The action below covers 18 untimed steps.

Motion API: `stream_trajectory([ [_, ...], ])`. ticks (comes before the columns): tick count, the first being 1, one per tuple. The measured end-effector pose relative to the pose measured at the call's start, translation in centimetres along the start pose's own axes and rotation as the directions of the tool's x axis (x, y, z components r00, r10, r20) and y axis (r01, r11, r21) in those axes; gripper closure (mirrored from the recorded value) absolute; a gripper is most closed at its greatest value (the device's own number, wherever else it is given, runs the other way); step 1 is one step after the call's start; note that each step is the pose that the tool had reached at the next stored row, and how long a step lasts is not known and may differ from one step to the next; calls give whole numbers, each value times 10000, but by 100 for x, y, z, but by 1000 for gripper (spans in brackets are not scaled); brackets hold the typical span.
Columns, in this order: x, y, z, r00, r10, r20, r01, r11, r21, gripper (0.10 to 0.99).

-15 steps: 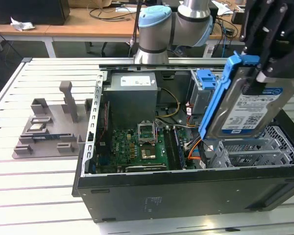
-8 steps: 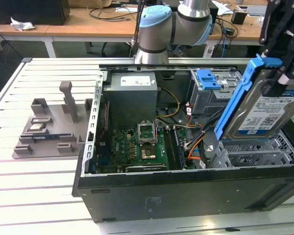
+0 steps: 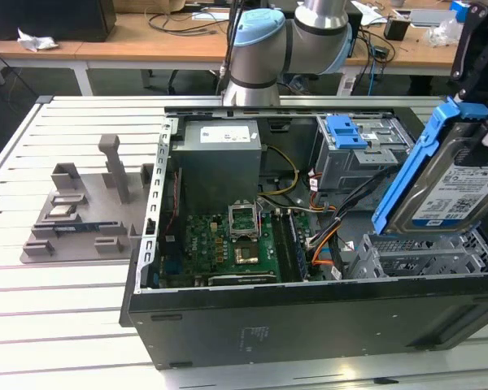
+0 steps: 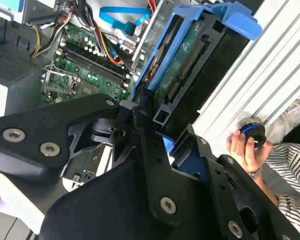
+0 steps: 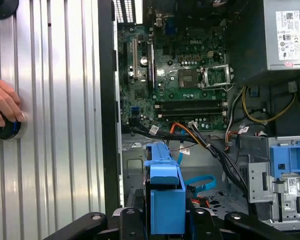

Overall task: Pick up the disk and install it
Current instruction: 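Pick up the disk, then insert the disk into the insertion slot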

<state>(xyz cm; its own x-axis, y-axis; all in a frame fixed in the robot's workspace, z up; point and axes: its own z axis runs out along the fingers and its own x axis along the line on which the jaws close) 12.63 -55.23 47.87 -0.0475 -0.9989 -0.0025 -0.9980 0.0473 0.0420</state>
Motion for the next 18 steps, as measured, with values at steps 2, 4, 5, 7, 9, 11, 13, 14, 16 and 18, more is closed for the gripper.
stream_trajectory([
  [2, 0, -1, 0, 10000, 3, -9, -3, 10000, 0, 722],
  [4, 0, -2, 0, 10000, 2, -12, -2, 10000, 0, 722],
  [5, 0, -2, 0, 10000, 2, -12, -2, 10000, 0, 722],
  [7, 0, -2, 0, 10000, 2, -13, -2, 10000, 0, 722],
  [9, 0, -2, 0, 10000, 2, -15, -2, 10000, 0, 722],
  [11, 0, -2, 0, 10000, 2, -17, -2, 10000, 1, 722],
  [13, 0, -2, 0, 10000, 2, -17, -2, 10000, 1, 722],
  [14, 0, -2, 0, 10000, 2, -19, -2, 10000, 1, 722],
  [16, 0, -2, 10, 10000, 2, -18, -2, 10000, 1, 722],
  [18, 0, -4, 40, 10000, 3, -22, -3, 10000, 1, 722],
])
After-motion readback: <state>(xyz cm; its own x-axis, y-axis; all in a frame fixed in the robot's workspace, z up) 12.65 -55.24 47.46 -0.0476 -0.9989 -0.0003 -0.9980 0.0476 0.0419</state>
